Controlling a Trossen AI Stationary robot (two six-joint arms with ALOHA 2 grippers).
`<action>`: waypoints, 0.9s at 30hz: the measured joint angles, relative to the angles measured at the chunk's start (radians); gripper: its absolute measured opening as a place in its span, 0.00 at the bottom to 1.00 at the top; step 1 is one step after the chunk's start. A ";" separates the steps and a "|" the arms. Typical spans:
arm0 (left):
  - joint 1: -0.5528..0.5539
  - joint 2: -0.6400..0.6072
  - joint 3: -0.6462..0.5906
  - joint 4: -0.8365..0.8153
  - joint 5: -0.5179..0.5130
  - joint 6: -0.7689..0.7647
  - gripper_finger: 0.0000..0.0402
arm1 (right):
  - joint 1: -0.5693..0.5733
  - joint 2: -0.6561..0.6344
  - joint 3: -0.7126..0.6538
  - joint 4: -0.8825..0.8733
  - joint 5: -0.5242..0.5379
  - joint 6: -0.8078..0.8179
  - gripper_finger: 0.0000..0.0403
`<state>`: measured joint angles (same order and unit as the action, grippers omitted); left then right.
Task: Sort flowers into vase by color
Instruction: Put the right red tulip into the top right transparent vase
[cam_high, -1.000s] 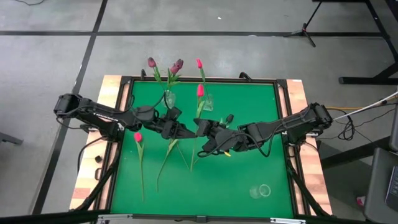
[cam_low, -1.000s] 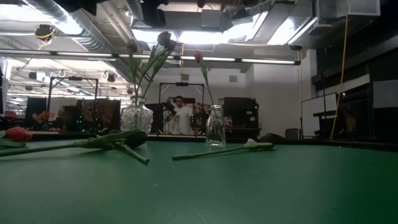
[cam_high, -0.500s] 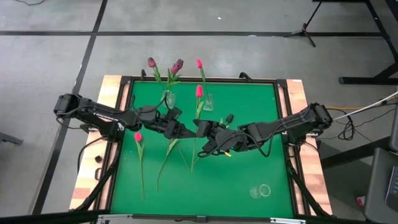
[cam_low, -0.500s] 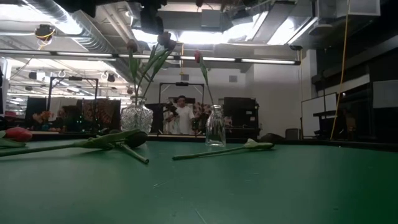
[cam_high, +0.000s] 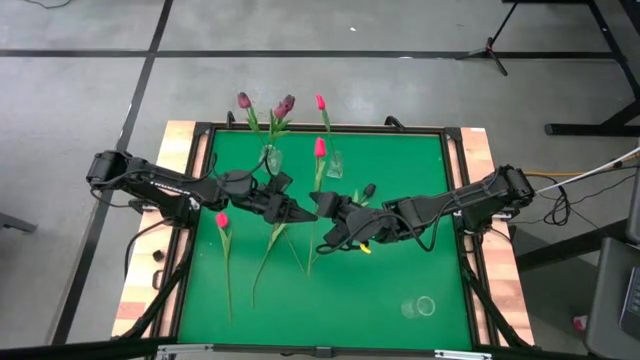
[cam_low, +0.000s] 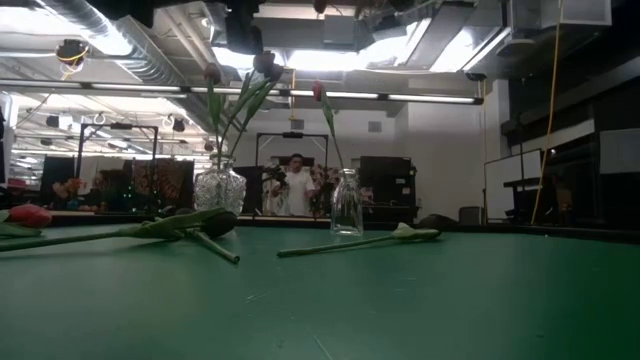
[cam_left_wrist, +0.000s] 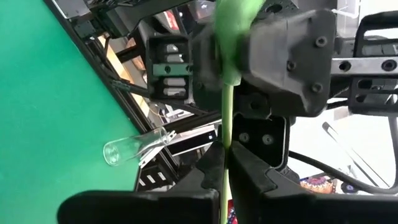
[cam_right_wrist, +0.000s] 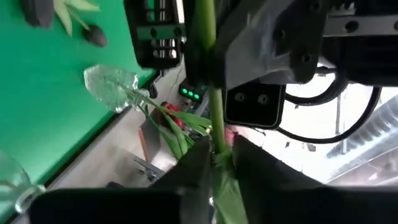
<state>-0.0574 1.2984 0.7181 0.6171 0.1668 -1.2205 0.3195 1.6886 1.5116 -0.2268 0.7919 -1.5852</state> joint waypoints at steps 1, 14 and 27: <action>0.000 0.000 0.000 0.000 -0.001 0.000 0.03 | 0.000 0.000 0.000 0.000 -0.001 0.013 0.21; 0.001 0.000 0.000 0.001 -0.077 0.052 0.03 | 0.001 -0.009 0.000 -0.017 0.227 0.197 0.50; 0.005 0.000 0.000 0.004 -0.345 0.257 0.03 | 0.002 -0.176 0.000 -0.450 0.450 0.778 0.52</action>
<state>-0.0528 1.2980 0.7181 0.6216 -0.1780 -0.9634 0.3214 1.5123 1.5112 -0.6768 1.2417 -0.8070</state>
